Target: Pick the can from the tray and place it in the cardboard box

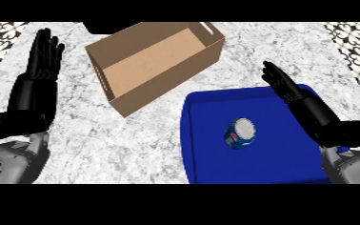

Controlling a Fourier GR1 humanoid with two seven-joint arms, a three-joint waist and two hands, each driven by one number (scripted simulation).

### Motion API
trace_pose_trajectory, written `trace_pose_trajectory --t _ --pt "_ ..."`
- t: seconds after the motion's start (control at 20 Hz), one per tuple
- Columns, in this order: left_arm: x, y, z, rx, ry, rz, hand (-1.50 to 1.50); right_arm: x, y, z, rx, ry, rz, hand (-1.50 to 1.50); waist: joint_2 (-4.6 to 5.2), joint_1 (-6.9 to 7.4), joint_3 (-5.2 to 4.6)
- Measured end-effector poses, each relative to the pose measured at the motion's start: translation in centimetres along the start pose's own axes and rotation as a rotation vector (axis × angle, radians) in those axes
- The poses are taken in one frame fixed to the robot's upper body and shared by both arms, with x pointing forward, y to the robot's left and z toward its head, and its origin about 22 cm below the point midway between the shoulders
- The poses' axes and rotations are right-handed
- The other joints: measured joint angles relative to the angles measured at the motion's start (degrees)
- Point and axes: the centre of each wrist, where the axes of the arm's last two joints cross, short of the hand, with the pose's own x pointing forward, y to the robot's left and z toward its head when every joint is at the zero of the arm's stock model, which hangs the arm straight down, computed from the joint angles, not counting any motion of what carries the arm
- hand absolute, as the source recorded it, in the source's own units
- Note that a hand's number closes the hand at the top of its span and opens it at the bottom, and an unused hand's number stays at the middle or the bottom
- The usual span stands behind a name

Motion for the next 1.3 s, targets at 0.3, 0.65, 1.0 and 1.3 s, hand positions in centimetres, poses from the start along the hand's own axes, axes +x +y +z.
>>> trace_pose_trajectory --t 0.3,0.65,1.0,1.3 --pt "-1.9 -1.8 1.6 -0.204 0.113 -0.036 0.00 -1.4 3.6 1.0 -0.087 0.126 0.016 -1.50 0.90 -1.69 0.59" --pt "-3.5 -2.9 3.4 -0.329 0.234 -0.039 0.00 -2.0 1.5 3.1 -0.154 0.103 0.577 -1.50 0.44 -4.16 0.64" --pt "-3.4 -3.1 3.5 -0.386 0.244 -0.042 0.00 0.5 3.8 6.3 -0.132 0.045 0.955 -1.50 0.18 -3.64 0.80" --pt "-3.2 -3.6 3.2 -0.408 0.238 -0.033 0.00 6.8 6.0 8.3 -0.053 0.147 1.042 -1.50 0.39 -2.72 0.78"
